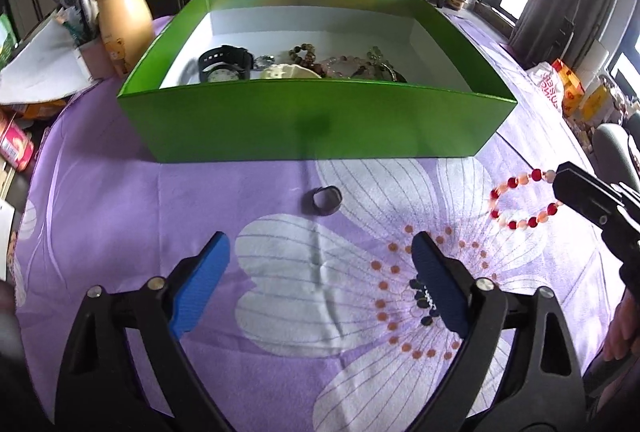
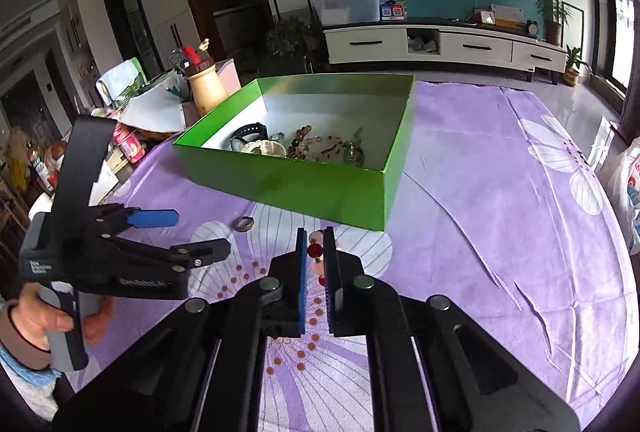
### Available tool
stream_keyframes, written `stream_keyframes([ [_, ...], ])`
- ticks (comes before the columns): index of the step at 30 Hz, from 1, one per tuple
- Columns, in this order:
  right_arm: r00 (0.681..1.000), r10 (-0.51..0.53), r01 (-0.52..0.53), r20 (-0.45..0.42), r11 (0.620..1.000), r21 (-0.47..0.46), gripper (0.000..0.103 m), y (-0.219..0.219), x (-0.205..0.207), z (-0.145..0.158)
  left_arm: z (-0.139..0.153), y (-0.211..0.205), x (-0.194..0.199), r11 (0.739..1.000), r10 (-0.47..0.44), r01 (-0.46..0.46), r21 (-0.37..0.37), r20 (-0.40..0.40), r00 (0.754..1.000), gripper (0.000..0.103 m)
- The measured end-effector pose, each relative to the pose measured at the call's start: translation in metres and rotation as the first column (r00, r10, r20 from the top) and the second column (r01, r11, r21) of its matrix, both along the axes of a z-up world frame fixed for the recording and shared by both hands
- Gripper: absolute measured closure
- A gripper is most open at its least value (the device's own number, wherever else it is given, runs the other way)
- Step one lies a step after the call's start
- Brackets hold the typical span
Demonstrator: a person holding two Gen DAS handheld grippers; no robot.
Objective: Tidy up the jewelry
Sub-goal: 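Grasp the dark ring with the left tool while the right tool holds the red bracelet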
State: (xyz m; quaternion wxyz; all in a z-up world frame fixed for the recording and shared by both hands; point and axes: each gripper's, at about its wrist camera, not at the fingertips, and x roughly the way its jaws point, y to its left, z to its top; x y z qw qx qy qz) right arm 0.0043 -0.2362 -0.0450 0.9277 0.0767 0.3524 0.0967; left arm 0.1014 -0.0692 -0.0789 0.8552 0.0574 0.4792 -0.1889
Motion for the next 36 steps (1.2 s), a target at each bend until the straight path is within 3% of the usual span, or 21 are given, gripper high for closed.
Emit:
stream_keyframes([
  [8, 1.0, 0.0, 0.001, -0.008, 1.0, 0.029, 0.096, -0.004, 0.002, -0.003, -0.02, -0.014, 0.017, 1.0, -0.014, 0.014, 0.022, -0.022, 1.0, 0.043],
  [14, 1.0, 0.007, -0.007, -0.006, 0.999, 0.036, 0.096, -0.004, 0.003, -0.005, -0.021, -0.022, 0.017, 0.998, -0.028, 0.026, 0.061, 0.032, 0.999, 0.048],
  [18, 1.0, 0.007, -0.007, -0.007, 0.999, 0.039, 0.096, -0.003, 0.004, -0.006, -0.02, -0.024, 0.018, 0.998, -0.03, 0.027, 0.055, 0.048, 0.998, 0.074],
  [21, 1.0, 0.005, -0.005, -0.008, 0.999, 0.04, 0.096, -0.004, 0.004, -0.007, -0.019, -0.023, 0.019, 0.999, -0.024, 0.021, 0.05, 0.052, 0.998, 0.084],
  [36, 1.0, 0.003, -0.003, -0.004, 0.999, 0.035, 0.096, -0.003, 0.003, -0.002, -0.013, -0.018, 0.007, 1.0, -0.004, 0.004, 0.027, 0.019, 1.0, 0.085],
])
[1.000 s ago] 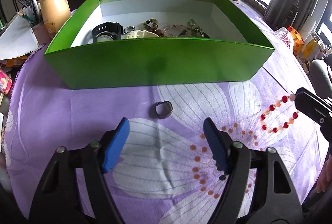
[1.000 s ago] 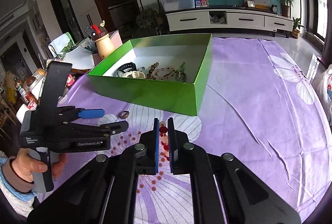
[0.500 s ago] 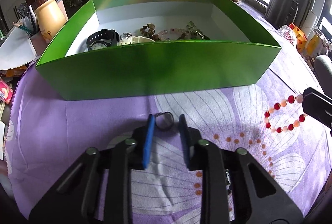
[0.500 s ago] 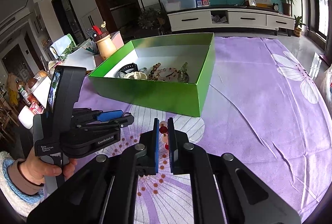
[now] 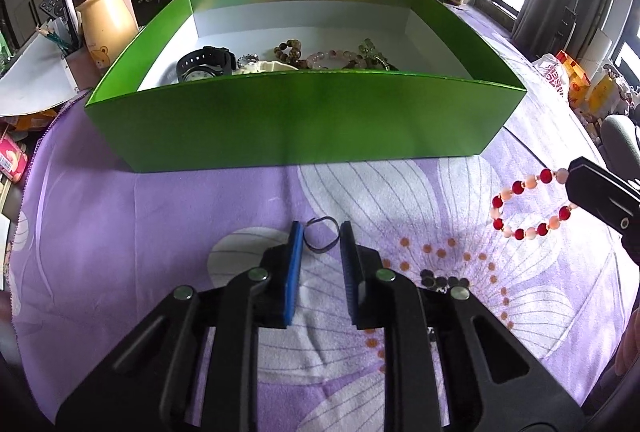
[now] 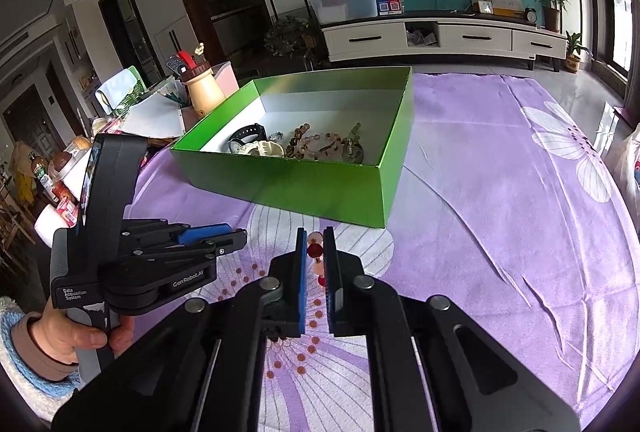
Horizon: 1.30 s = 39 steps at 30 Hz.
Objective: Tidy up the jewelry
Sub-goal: 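Grasp the dark ring with the left tool while the right tool holds the red bracelet, then carry the dark ring and red bead bracelet over the green box with both tools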
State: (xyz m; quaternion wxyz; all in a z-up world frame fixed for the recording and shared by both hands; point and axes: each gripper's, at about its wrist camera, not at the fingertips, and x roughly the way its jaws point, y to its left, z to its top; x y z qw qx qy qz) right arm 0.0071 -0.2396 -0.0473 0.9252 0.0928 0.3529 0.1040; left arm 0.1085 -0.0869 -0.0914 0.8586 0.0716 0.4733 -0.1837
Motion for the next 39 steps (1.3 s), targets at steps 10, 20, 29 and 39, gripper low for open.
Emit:
stream_keyframes([
  [10, 1.0, 0.01, -0.01, 0.005, 1.0, -0.002, 0.096, 0.003, -0.005, 0.008, 0.023, 0.007, -0.014, 1.0, 0.022, -0.022, 0.0, 0.024, 0.999, 0.084],
  [20, 1.0, 0.018, -0.018, 0.025, 1.0, -0.01, 0.096, 0.009, -0.009, 0.021, 0.051, 0.012, -0.023, 0.999, 0.032, -0.032, -0.008, 0.064, 0.997, 0.084],
  [29, 0.999, 0.028, -0.027, 0.045, 0.999, -0.018, 0.096, 0.012, -0.01, 0.034, 0.07, 0.018, -0.028, 0.999, 0.037, -0.036, -0.016, 0.098, 0.995, 0.084],
  [39, 0.997, 0.045, -0.043, 0.066, 0.999, -0.025, 0.096, 0.02, 0.002, 0.047, 0.081, 0.025, -0.025, 0.999, 0.05, -0.048, -0.02, 0.118, 0.992, 0.084],
])
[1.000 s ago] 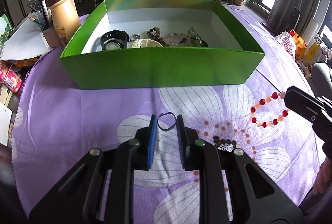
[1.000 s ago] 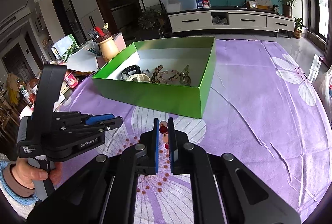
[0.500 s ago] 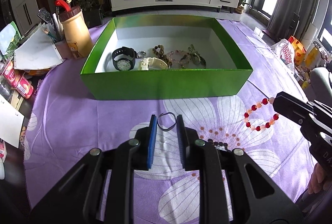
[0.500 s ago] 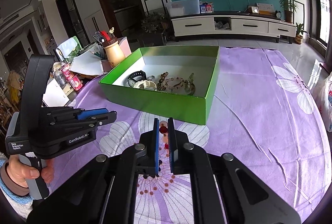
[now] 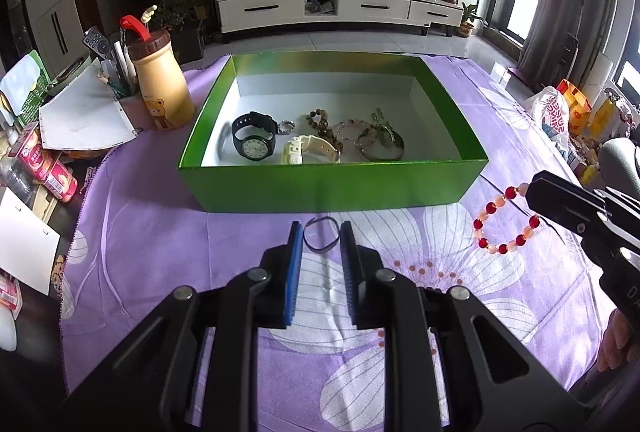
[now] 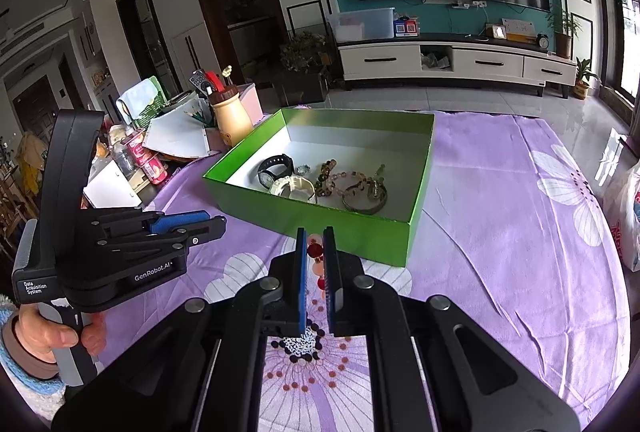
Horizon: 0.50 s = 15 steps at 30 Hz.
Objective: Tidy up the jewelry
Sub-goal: 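Carry the dark ring and red bead bracelet over the green box with both tools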
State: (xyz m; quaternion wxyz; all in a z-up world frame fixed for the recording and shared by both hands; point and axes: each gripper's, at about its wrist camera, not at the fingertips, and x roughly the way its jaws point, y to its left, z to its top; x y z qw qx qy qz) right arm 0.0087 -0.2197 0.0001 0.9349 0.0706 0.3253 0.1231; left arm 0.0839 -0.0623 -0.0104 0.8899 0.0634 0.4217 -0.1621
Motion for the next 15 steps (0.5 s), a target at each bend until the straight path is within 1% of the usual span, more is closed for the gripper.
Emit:
stream_keyframes([
  [15, 1.0, 0.013, -0.013, 0.021, 1.0, 0.021, 0.096, 0.003, 0.027, 0.015, 0.016, 0.001, 0.029, 1.0, 0.0, 0.0, -0.01, 0.023, 1.0, 0.084],
])
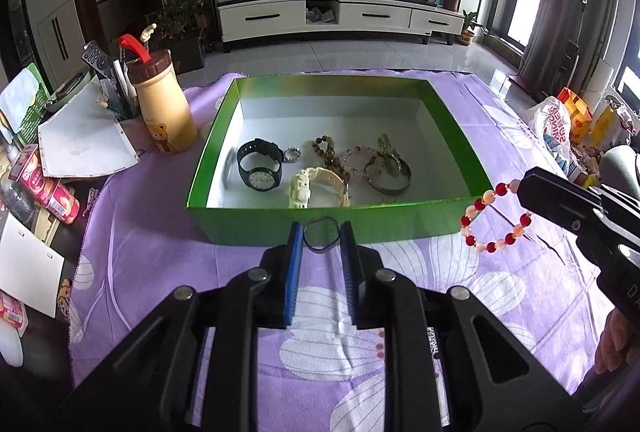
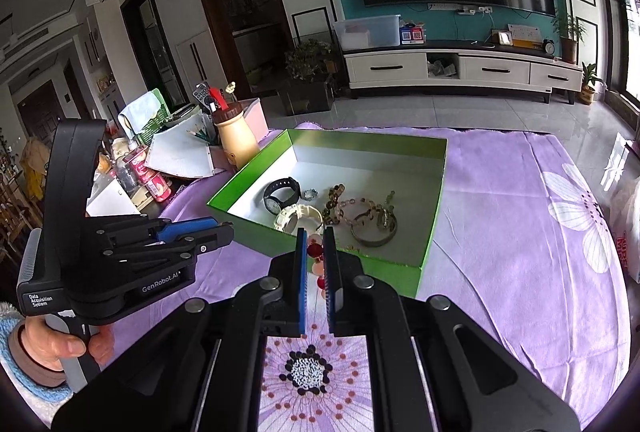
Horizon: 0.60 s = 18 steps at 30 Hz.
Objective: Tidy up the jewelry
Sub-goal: 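Carry the dark ring and red bead bracelet over the green box with both tools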
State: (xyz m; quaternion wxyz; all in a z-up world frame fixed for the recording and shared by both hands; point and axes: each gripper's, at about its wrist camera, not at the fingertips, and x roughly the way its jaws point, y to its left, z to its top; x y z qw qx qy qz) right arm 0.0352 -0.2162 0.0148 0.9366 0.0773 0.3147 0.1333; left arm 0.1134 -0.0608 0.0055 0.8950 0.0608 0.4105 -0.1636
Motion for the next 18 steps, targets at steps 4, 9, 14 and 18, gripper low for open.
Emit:
stream_keyframes([
  [4, 1.0, -0.001, 0.001, -0.003, 1.0, 0.007, 0.096, 0.0, 0.009, 0.001, 0.001, -0.002, 0.007, 1.0, 0.002, -0.002, -0.002, -0.002, 1.0, 0.084],
  [9, 1.0, -0.002, 0.002, -0.004, 1.0, 0.007, 0.096, -0.001, 0.021, 0.004, 0.002, -0.006, 0.015, 1.0, 0.001, -0.001, 0.007, 0.01, 1.0, 0.084],
  [14, 1.0, -0.007, 0.007, -0.003, 1.0, 0.005, 0.096, -0.003, 0.031, 0.005, 0.005, -0.011, 0.025, 1.0, -0.004, 0.003, 0.016, 0.024, 1.0, 0.084],
  [18, 1.0, -0.008, 0.008, 0.0, 1.0, 0.005, 0.096, -0.005, 0.037, 0.005, 0.007, -0.016, 0.031, 1.0, -0.009, 0.009, 0.022, 0.031, 0.999, 0.084],
])
